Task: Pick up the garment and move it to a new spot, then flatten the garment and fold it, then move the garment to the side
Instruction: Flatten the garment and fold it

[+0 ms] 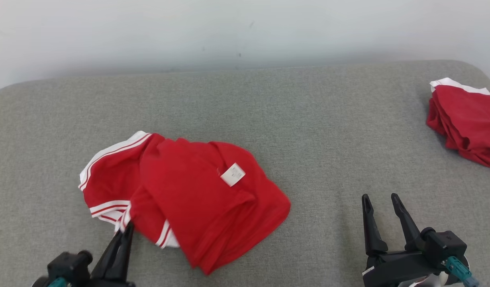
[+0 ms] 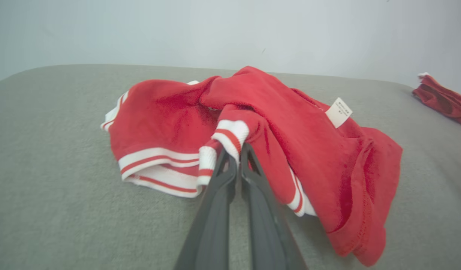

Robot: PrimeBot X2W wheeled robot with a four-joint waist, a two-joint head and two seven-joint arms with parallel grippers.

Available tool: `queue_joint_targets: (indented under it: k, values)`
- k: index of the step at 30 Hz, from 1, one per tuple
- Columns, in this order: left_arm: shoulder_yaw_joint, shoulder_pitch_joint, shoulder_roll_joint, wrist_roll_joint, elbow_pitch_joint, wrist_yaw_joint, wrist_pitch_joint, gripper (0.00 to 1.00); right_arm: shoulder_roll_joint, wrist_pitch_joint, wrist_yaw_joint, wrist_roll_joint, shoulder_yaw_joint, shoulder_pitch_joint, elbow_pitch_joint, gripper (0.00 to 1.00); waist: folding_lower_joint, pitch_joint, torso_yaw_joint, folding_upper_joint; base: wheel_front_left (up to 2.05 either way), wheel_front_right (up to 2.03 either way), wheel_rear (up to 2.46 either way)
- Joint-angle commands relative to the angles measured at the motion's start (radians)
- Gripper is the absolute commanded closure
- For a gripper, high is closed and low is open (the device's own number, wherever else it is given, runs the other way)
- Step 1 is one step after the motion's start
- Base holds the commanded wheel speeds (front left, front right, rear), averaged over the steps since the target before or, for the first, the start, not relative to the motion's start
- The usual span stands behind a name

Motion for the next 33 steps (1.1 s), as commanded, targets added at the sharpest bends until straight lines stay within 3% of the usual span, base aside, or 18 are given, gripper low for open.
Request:
queue_joint_targets:
  k: [1, 5, 6, 7, 18, 33]
  values:
    - [0.014, 0.033, 0.008, -0.013, -0.016, 0.011, 0.012, 1.00, 0.000, -0.001, -0.003, 0.005, -0.003, -0.001, -0.001, 0.00, 0.0000, -0.001, 0.010, 0.0000, 0.00, 0.00, 0.00]
    - [0.029, 0.099, 0.029, -0.011, -0.036, 0.044, 0.043, 1.00, 0.001, -0.001, -0.003, 0.007, -0.002, -0.008, 0.000, 0.00, 0.0000, 0.006, 0.012, 0.0000, 0.00, 0.00, 0.00]
    - [0.031, 0.107, 0.034, -0.001, -0.036, 0.055, 0.038, 0.65, 0.002, -0.001, -0.003, 0.008, 0.000, -0.007, 0.000, 0.00, 0.0000, 0.008, 0.012, 0.0000, 0.00, 0.00, 0.00]
    - [0.033, 0.110, 0.031, -0.001, -0.037, 0.061, 0.032, 0.00, 0.002, -0.001, -0.003, 0.007, 0.000, -0.006, 0.000, 0.00, 0.0000, 0.009, 0.013, 0.0000, 0.00, 0.00, 0.00]
    - [0.072, 0.051, -0.044, 0.002, -0.091, 0.100, -0.060, 0.00, -0.008, -0.001, -0.003, 0.000, 0.005, 0.008, 0.008, 0.00, 0.0000, -0.028, 0.018, 0.0000, 0.00, 0.00, 0.00]
    - [0.166, 0.008, -0.123, 0.101, -0.092, 0.061, -0.066, 0.00, -0.021, -0.001, -0.003, 0.005, 0.067, 0.017, 0.010, 0.00, 0.0000, -0.072, 0.010, 0.0000, 0.00, 0.00, 0.00]
